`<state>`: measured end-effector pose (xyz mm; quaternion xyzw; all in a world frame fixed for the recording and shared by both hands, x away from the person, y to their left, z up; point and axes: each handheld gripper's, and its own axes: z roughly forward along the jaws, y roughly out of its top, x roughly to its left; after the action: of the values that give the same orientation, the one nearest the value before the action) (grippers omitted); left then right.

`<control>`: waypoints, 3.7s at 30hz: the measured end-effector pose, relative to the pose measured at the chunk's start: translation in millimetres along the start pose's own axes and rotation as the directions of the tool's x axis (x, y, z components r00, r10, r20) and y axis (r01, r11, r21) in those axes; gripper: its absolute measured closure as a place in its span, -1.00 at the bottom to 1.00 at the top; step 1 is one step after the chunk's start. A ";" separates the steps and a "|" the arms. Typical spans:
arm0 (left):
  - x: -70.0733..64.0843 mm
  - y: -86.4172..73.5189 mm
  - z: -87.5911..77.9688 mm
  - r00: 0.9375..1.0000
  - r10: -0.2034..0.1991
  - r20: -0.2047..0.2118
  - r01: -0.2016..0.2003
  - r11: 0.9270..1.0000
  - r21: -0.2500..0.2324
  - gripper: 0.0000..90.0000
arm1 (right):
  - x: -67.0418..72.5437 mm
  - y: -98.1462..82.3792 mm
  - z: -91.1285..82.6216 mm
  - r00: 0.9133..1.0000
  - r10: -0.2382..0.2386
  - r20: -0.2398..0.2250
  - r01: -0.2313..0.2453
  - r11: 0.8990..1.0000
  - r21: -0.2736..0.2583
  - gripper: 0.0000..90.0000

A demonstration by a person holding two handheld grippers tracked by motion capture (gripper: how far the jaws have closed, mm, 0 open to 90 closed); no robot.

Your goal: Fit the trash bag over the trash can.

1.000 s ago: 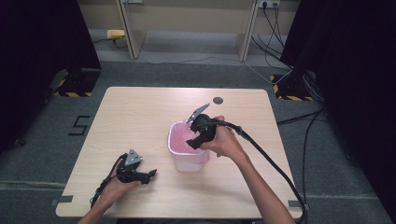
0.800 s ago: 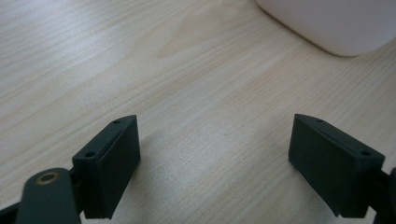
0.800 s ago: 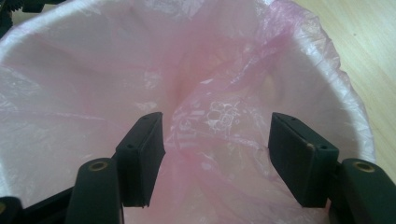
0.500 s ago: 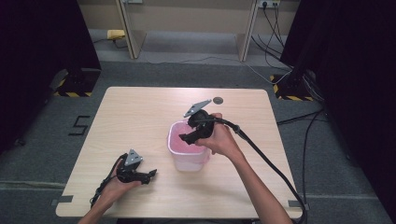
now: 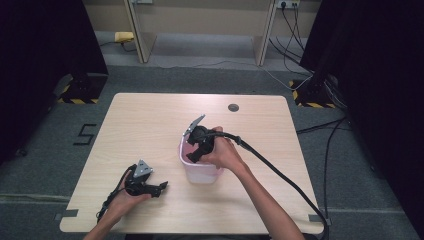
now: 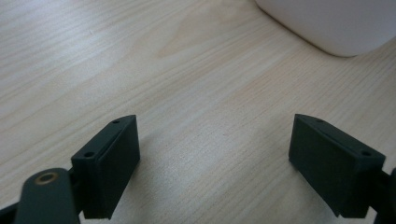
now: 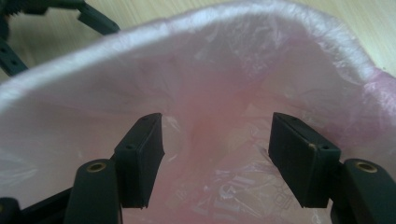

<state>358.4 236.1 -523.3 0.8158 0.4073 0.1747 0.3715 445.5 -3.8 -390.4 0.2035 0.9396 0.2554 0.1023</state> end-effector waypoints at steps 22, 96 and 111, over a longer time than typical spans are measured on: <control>0.1 0.0 0.0 1.000 0.000 0.000 0.000 1.000 0.000 -0.66 | -10.3 -29.3 -38.8 0.998 0.057 0.034 -0.056 0.997 -0.057 -0.23; 21.2 -8.9 -9.9 1.000 0.016 0.024 -0.016 1.000 0.003 -0.68 | -13.0 -247.1 -23.1 0.882 0.445 0.158 -0.390 0.875 -0.287 -0.55; 22.3 -9.2 -10.1 0.999 0.020 0.028 -0.020 1.000 0.003 -0.68 | -0.8 -264.7 -13.8 0.892 0.417 0.174 -0.367 0.893 -0.261 -0.69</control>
<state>361.0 262.1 -523.8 0.8228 0.3942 0.1663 0.3742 354.7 -218.4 -516.7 0.4047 0.8267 0.3491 0.1761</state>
